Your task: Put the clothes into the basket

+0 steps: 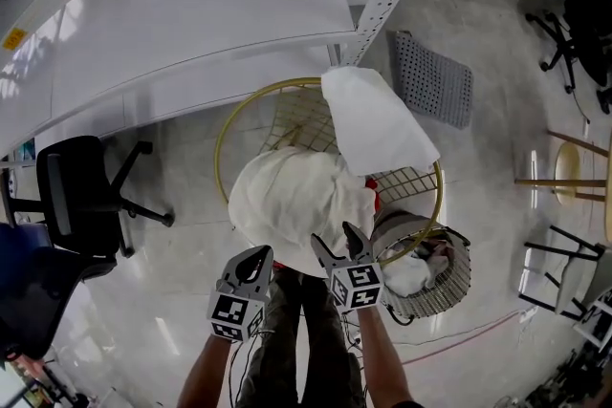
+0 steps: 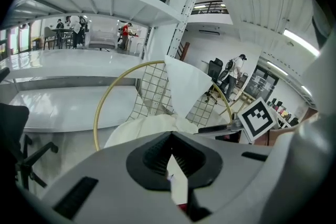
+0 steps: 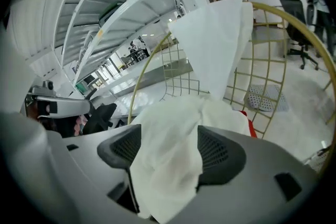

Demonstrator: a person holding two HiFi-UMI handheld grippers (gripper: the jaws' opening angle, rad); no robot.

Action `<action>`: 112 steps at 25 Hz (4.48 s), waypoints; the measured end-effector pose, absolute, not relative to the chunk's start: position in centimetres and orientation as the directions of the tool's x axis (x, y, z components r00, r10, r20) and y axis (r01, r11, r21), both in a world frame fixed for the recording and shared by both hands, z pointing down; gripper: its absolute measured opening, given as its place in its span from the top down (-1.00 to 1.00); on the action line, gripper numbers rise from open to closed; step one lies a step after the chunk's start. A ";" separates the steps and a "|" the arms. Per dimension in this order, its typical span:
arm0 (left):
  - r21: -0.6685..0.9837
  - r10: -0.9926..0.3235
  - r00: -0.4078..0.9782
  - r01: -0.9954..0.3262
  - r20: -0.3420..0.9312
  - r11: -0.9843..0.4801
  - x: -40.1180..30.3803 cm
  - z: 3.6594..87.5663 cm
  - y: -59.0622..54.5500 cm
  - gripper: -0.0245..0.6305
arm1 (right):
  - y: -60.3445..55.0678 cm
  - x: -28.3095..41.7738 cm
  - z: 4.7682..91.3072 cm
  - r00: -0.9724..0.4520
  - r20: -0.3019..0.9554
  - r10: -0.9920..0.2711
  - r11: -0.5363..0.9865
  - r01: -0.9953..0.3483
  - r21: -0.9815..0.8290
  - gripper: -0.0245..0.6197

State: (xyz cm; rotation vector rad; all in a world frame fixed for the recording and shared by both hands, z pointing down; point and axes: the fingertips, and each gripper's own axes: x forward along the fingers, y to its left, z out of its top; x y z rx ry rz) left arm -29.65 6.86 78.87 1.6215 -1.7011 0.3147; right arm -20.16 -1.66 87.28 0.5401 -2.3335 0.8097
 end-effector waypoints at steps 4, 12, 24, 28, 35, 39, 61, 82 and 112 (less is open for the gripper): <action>0.324 -0.729 0.087 -0.927 0.679 0.191 -29.8 80.9 7.5 0.92 | -1.6 -20.8 90.5 -0.716 0.683 -0.144 0.742 -0.535 -0.404 -0.20; 0.340 -0.692 0.088 -0.910 0.717 0.237 -30.0 84.2 9.3 0.92 | 0.0 -21.5 95.6 -0.659 0.749 -0.075 0.756 -0.527 -0.388 -0.25; 0.332 -0.668 0.075 -0.905 0.740 0.267 -30.6 86.7 10.7 0.92 | -0.3 -21.5 98.6 -0.629 0.768 -0.119 0.759 -0.557 -0.337 -0.25; 0.343 -0.673 0.077 -0.899 0.735 0.273 -30.3 86.3 10.6 0.92 | -0.5 -21.0 98.4 -0.615 0.778 -0.131 0.771 -0.556 -0.310 -0.01; 0.325 -0.687 0.057 -0.907 0.724 0.267 -30.6 84.8 10.4 0.92 | -1.1 -21.3 96.3 -0.635 0.757 -0.155 0.791 -0.539 -0.290 0.63; 0.317 -0.704 0.044 -0.911 0.709 0.263 -30.9 83.0 10.1 0.93 | -1.2 -21.6 93.4 -0.675 0.720 -0.164 0.795 -0.522 -0.309 0.67; 0.253 -0.811 -0.022 -0.945 0.585 0.208 -31.2 67.7 10.3 0.92 | -2.8 -20.8 72.7 -0.780 0.534 -0.325 0.776 -0.543 -0.320 0.69; 0.155 -0.904 -0.003 -0.985 0.427 0.076 -30.3 51.9 9.1 0.92 | -1.7 -18.9 50.0 -0.844 0.279 -0.457 0.820 -0.522 -0.237 0.69; 0.142 -0.876 0.328 -0.944 0.352 -0.296 -21.2 48.3 3.2 0.92 | -0.9 -4.3 42.7 -0.585 0.174 -0.792 0.556 -0.809 -0.188 0.69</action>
